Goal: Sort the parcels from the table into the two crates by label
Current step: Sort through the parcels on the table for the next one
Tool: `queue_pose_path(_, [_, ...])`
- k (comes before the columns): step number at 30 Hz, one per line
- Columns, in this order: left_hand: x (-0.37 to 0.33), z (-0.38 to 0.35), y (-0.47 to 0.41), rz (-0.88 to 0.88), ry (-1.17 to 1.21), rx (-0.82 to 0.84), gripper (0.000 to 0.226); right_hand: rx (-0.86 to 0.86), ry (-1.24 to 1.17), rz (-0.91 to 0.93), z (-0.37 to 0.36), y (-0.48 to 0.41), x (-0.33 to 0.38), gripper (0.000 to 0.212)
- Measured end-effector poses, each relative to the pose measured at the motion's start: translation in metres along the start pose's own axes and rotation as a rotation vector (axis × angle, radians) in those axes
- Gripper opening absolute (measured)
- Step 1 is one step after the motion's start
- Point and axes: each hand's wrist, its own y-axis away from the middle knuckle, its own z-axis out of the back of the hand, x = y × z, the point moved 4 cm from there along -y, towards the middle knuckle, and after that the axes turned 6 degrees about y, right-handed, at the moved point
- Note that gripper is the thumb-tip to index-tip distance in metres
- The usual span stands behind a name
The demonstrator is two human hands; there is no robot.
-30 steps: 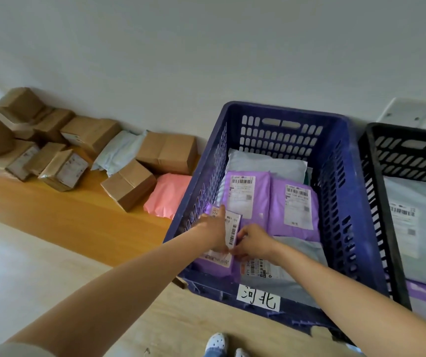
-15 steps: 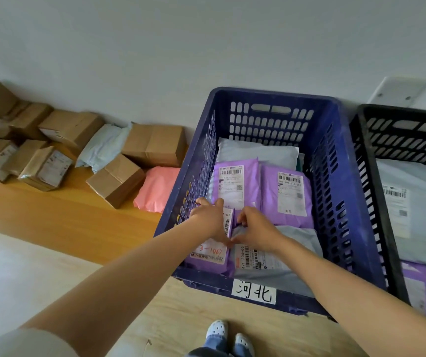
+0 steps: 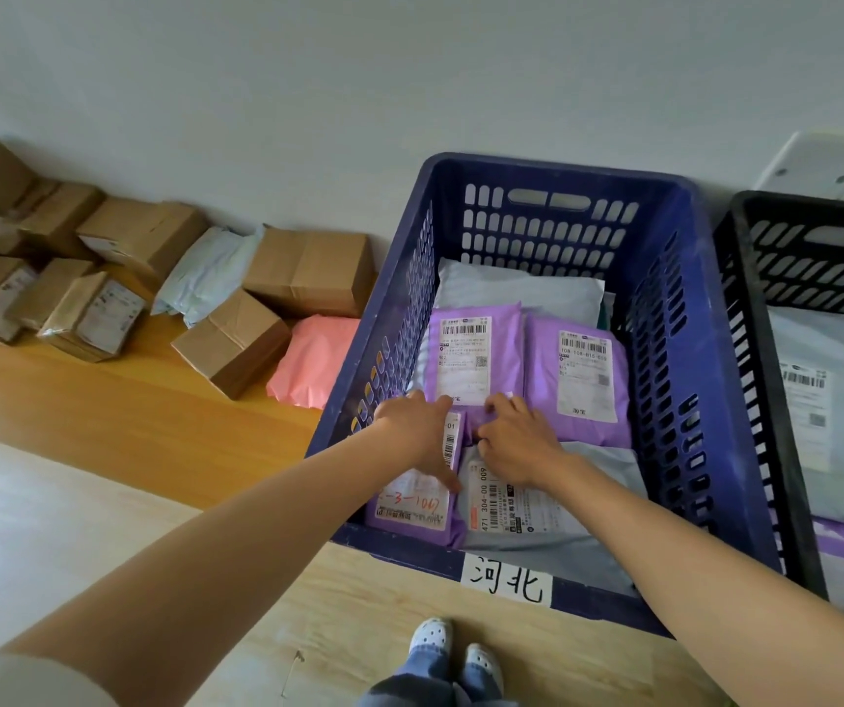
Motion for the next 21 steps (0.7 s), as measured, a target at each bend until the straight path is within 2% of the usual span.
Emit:
queue_pose_path(4, [-0.005,0.001,0.0,0.005,0.0,0.025,0.119,0.023,-0.029,-0.08,-0.003,-0.001,-0.006,0.039])
queue_pose_path(8, [-0.01,0.004,0.002,-0.018,-0.098,0.003,0.115,0.019,-0.103,-0.105,-0.004,0.0,-0.013,0.047])
queue_pose_path(11, [-0.01,0.008,0.0,-0.038,-0.167,0.004,0.121,-0.019,-0.174,-0.048,-0.001,0.003,-0.014,0.039])
queue_pose_path(16, [-0.003,0.007,0.0,-0.076,-0.082,0.059,0.119,0.008,-0.515,0.056,0.003,0.015,-0.003,0.022])
queue_pose_path(19, [-0.004,0.002,-0.001,-0.065,-0.069,0.052,0.119,0.016,-0.514,0.073,0.001,0.015,-0.003,0.007])
queue_pose_path(21, [-0.006,-0.005,-0.005,-0.061,-0.106,0.036,0.124,0.025,-0.5,0.059,0.0,0.013,-0.005,0.015])
